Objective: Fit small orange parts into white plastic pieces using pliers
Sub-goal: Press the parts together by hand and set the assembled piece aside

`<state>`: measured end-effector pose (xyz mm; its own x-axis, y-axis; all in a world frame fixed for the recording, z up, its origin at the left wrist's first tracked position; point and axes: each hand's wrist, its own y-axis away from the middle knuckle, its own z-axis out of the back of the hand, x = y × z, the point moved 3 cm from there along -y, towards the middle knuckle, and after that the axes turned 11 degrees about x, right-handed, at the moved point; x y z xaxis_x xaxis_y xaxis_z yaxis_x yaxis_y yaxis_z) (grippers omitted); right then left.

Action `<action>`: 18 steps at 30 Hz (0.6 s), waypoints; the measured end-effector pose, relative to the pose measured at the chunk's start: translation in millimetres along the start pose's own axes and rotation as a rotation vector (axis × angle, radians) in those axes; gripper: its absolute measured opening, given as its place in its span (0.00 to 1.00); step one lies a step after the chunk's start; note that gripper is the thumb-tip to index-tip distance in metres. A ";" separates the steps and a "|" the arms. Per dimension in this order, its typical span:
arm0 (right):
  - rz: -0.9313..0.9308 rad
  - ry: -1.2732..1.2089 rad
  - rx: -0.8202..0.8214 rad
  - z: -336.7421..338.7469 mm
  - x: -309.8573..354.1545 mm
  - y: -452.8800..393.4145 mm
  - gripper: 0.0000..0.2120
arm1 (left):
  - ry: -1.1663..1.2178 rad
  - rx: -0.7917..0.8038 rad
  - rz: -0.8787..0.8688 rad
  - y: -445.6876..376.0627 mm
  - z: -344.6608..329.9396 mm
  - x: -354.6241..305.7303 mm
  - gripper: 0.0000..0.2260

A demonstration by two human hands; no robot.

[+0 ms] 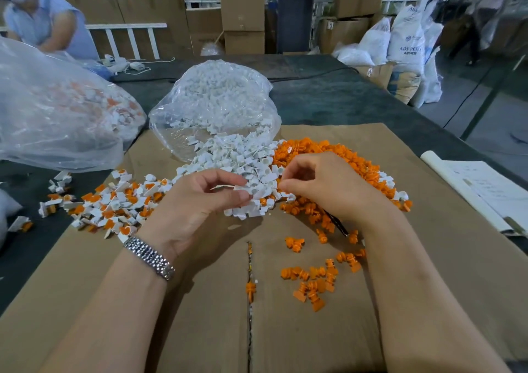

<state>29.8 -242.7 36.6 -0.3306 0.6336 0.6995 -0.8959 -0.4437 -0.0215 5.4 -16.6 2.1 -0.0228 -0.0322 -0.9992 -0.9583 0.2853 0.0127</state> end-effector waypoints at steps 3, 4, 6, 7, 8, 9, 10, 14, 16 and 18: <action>0.044 -0.170 -0.062 -2.0 3.8 -0.7 0.04 | 0.063 0.012 -0.016 0.9 -4.4 -2.7 0.18; 0.045 -0.235 -0.065 -2.9 4.4 -0.8 0.04 | 0.109 0.024 -0.028 1.0 -7.1 -3.7 0.18; 0.049 -0.375 -0.044 -5.2 5.9 -1.2 0.05 | 0.167 0.037 -0.044 1.1 -11.8 -5.3 0.17; 0.060 -0.443 -0.027 -6.1 6.9 -1.5 0.05 | 0.175 0.042 -0.049 1.2 -13.5 -6.1 0.16; 0.077 -0.499 -0.008 -6.8 8.2 -1.7 0.05 | 0.179 0.052 -0.053 1.6 -15.0 -7.3 0.14; 0.098 -0.538 0.017 -7.5 10.1 -1.7 0.05 | 0.188 0.063 -0.056 2.0 -16.0 -8.3 0.12; 0.124 -0.565 0.046 -8.1 12.5 -1.5 0.05 | 0.211 0.076 -0.053 2.3 -16.8 -9.2 0.10; 0.213 -0.595 0.103 -11.8 20.7 0.6 0.04 | 0.318 0.115 -0.039 3.0 -19.1 -10.4 0.09; 0.231 -0.565 0.102 -13.6 23.7 1.0 0.04 | 0.358 0.119 -0.051 1.9 -19.2 -10.3 0.11; 0.235 -0.529 0.079 -15.2 25.5 0.9 0.04 | 0.380 0.125 -0.070 0.7 -19.0 -10.1 0.11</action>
<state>16.1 -217.4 43.5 -0.3066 0.1186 0.9444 -0.7845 -0.5933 -0.1802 -0.5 -34.3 12.9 -0.0851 -0.4006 -0.9123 -0.9197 0.3839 -0.0828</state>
